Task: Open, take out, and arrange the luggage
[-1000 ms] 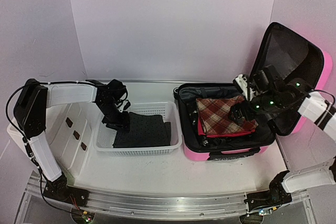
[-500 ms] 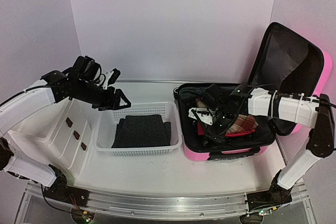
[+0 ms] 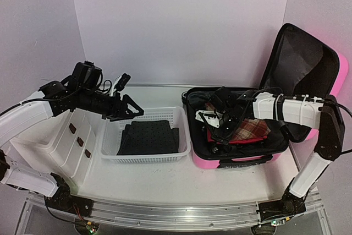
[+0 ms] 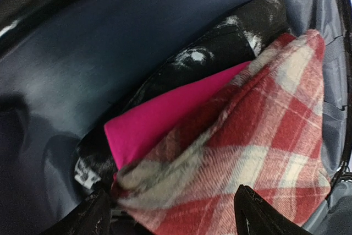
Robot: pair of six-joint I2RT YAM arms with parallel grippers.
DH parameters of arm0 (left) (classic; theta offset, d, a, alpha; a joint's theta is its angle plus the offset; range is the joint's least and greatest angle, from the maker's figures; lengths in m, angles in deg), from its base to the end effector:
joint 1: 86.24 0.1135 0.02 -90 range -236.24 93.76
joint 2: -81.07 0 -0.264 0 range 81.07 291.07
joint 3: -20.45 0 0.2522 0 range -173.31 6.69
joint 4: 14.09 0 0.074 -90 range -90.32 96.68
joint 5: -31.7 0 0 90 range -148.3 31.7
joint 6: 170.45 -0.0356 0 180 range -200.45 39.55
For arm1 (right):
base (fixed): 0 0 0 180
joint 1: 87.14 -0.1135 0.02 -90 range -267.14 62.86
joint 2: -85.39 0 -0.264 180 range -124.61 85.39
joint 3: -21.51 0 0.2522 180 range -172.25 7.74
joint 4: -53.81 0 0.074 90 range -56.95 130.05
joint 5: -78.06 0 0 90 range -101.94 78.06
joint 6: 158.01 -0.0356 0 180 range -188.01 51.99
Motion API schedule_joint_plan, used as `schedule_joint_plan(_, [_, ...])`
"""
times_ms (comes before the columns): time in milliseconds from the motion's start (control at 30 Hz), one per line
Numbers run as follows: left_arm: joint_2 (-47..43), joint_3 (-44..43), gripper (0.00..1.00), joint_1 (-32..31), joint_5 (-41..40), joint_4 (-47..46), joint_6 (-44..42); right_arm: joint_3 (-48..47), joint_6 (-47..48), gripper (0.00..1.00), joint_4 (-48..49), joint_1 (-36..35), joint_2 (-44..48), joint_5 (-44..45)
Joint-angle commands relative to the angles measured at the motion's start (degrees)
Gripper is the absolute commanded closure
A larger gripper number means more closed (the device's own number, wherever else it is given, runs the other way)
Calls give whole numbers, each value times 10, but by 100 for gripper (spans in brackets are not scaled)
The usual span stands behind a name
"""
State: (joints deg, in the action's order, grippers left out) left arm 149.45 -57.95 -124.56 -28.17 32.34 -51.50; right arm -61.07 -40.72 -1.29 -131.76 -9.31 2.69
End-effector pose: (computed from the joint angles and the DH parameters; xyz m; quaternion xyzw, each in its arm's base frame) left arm 0.1893 -0.1724 0.3406 0.1872 0.8495 -0.4343 0.2339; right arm 0.2413 0.2255 0.2237 -0.5505 0.8018 -0.0939 0.2124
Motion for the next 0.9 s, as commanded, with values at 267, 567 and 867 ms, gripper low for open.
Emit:
schedule_joint_plan(267, [-13, -11, 35, -14, 17, -32, 22, -17, 0, 32, 45, 21, -40, -12])
schedule_joint_plan(567, [36, -47, 35, -40, 5, -53, 60, -2, -12, 64, 50, 51, 22, -69])
schedule_joint_plan(867, [119, -81, 31, -47, 20, -173, 220, 11, -19, 84, 51, 82, 43, -163])
